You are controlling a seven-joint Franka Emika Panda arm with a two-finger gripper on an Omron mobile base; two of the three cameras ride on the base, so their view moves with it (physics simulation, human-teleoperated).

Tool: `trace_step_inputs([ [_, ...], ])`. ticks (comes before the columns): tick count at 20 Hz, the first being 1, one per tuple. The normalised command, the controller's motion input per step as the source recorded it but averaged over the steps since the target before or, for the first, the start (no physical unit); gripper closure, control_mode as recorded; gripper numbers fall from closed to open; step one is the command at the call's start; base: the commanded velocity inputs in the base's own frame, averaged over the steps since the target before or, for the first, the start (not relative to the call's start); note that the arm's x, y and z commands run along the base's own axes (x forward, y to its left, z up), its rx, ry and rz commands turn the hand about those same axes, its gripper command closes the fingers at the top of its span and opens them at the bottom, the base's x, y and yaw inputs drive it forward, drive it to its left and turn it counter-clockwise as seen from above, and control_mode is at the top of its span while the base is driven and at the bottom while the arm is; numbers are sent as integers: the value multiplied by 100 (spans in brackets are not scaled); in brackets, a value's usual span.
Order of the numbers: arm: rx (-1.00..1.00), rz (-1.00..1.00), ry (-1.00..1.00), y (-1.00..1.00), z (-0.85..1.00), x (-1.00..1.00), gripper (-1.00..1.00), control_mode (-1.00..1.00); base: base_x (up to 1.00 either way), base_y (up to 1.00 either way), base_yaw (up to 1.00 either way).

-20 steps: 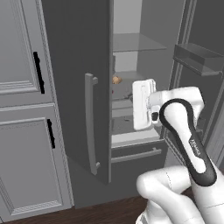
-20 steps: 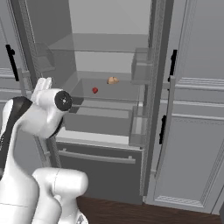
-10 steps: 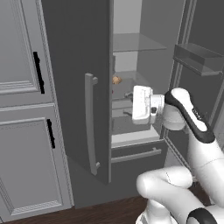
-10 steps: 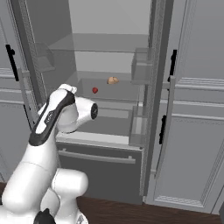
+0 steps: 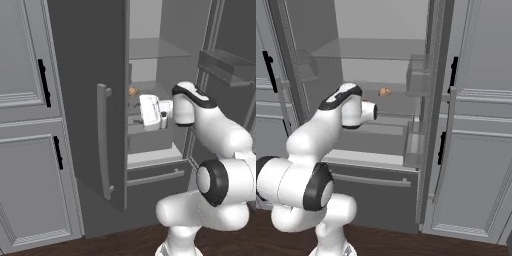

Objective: Take the strawberry from the fridge and place it on top of the pancake, located on the dining counter.

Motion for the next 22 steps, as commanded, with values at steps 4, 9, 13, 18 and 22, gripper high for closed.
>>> trace_step_inputs([
  [4,0,6,5,99,-38,12,-100,-100,0,0,0],
  [9,0,1,10,100,-37,0,-100,-100,0,0,0],
  [13,0,0,12,100,-36,0,-100,-100,0,0,0],
  [18,-1,0,12,95,-24,0,-100,-100,0,0,0],
  [22,-5,0,1,76,0,0,-100,-100,0,0,0],
])
